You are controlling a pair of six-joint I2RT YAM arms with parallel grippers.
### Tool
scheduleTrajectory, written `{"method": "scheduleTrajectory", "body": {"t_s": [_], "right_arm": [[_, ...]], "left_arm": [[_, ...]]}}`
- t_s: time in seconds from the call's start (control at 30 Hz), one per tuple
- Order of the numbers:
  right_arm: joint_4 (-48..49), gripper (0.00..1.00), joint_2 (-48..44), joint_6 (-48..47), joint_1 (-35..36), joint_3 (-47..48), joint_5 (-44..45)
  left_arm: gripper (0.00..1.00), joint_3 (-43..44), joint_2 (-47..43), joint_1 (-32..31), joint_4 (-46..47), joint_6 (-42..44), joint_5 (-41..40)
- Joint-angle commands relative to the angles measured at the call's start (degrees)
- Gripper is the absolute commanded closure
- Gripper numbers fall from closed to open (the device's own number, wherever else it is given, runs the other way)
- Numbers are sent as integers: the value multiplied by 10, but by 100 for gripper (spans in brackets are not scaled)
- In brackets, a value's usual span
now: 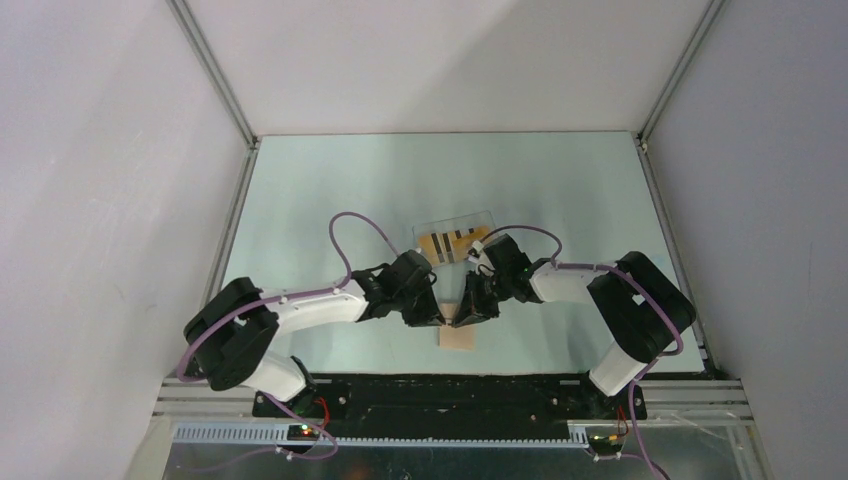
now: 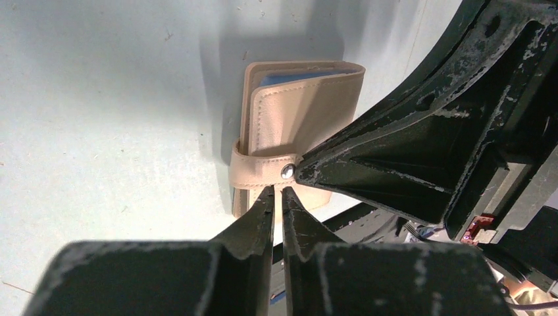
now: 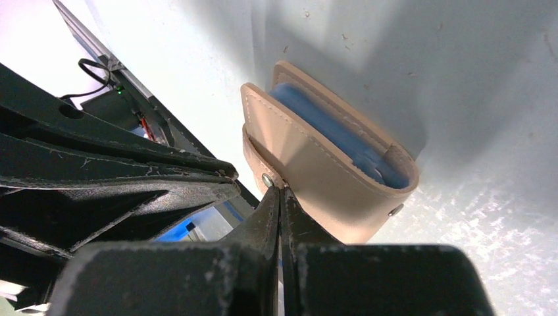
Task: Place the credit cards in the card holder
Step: Close the card holder at the center of the board.
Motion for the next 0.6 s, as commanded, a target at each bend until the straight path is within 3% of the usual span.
{"method": "scheduleTrajectory", "body": {"t_s": [0.0,0.57], "right_arm": [[-15,100,-16,-18,4,10,19],[-31,100,-6,-35,6,10,36]], "left_arm": [[89,29,8,-4,0,17,-5],[91,46,35,-13,-2,17,0]]}}
